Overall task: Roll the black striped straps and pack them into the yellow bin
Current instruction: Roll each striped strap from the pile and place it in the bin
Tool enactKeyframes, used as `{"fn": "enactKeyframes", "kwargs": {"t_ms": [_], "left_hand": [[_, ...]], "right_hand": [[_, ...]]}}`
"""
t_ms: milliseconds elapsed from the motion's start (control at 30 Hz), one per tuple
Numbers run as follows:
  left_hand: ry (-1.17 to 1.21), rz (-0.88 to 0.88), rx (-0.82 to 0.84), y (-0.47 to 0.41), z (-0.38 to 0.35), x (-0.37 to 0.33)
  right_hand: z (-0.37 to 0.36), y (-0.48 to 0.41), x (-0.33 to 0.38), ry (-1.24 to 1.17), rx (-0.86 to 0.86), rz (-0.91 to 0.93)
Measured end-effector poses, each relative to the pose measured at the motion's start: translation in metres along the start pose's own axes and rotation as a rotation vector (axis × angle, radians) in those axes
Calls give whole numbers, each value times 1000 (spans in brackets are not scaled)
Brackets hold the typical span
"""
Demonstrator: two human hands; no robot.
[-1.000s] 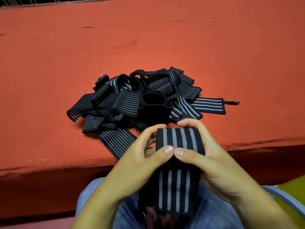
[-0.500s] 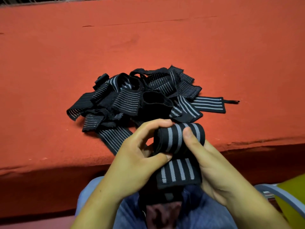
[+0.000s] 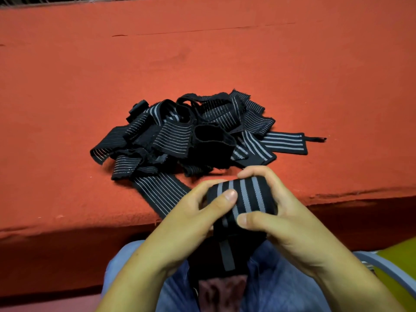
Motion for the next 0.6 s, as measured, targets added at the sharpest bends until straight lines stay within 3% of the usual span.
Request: {"fn": "enactKeyframes", "kwargs": {"t_ms": [300,600], "left_hand": [[-3,-143,-75,0,4,3],[-70,-214,-71,-1,2,1]], "right_hand": [[-1,2,-5,-75,-15,2],[1,5,0,122,-133,89]]}}
Point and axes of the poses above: each hand's wrist, its own y-axis away from the middle knuckle, its own z-axis out of the back of the hand, x = y × z, the point moved 2 cm from there along -y, towards the middle knuckle, and after that the axes turned 5 degrees about z, right-handed, at the moved point
